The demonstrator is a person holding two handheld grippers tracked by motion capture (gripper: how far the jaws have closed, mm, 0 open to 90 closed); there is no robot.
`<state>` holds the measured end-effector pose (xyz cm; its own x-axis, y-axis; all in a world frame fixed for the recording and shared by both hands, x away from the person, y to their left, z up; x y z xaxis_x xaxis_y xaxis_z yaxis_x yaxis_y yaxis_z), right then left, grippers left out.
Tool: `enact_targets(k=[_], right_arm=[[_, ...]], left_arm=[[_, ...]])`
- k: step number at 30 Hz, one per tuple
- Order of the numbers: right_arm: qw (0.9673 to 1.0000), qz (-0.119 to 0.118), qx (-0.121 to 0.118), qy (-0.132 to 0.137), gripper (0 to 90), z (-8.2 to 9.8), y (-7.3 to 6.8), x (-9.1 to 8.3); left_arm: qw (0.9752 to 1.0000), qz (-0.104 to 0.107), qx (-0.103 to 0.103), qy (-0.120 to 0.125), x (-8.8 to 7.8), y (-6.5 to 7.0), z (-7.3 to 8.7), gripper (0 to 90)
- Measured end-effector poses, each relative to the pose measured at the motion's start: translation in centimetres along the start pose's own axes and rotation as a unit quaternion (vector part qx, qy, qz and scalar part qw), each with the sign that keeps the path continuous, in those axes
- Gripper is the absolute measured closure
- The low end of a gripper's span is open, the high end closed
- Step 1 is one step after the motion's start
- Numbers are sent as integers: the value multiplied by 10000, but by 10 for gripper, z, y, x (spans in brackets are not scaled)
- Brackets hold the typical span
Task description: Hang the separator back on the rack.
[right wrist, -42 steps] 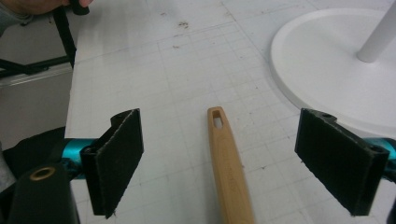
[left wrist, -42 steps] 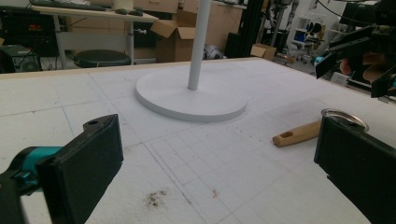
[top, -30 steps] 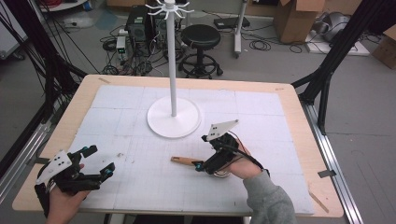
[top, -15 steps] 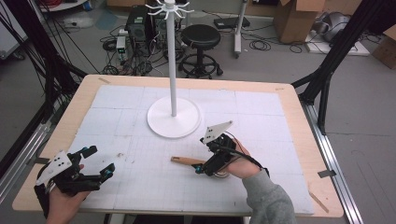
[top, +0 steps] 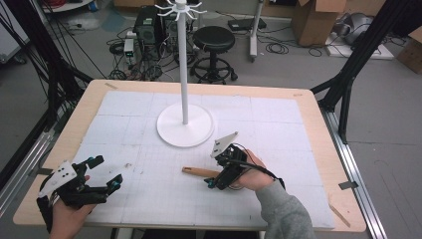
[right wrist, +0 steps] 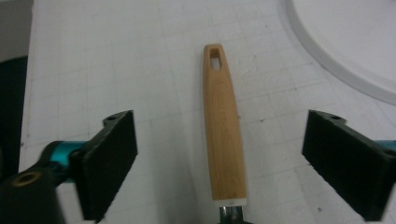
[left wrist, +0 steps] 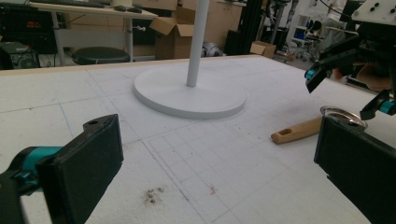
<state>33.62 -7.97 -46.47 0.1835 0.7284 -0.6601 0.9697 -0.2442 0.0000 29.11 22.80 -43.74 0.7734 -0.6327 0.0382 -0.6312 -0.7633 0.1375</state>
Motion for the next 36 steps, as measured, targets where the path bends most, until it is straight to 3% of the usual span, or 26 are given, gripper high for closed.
enact_targets(k=[12, 26, 36], right_arm=[[9982, -179, 6, -565, 240, 11, 5, 9], [9946, -327, 94, -980, 407, 16, 8, 13], [9914, -377, 123, -1246, 479, 21, 11, 18]], left_arm=[[10000, 1, -34, -30, 1, 0, 2, 18], [10000, 17, -54, -28, 1, 0, 2, 18], [10000, 10, -57, -27, 0, -1, 1, 18]])
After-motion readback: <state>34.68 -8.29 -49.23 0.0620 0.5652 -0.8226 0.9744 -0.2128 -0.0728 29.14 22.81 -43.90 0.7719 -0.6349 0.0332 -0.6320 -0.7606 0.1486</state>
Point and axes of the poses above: each handheld gripper's, and its own axes: x roughly forward along the jaws, z roughly out of its underside, y roughly to its right, the point moved 9 cm from there along x, roughly forward along the jaws, and after that the axes turned 10 degrees about y, right-handed, at the moved point
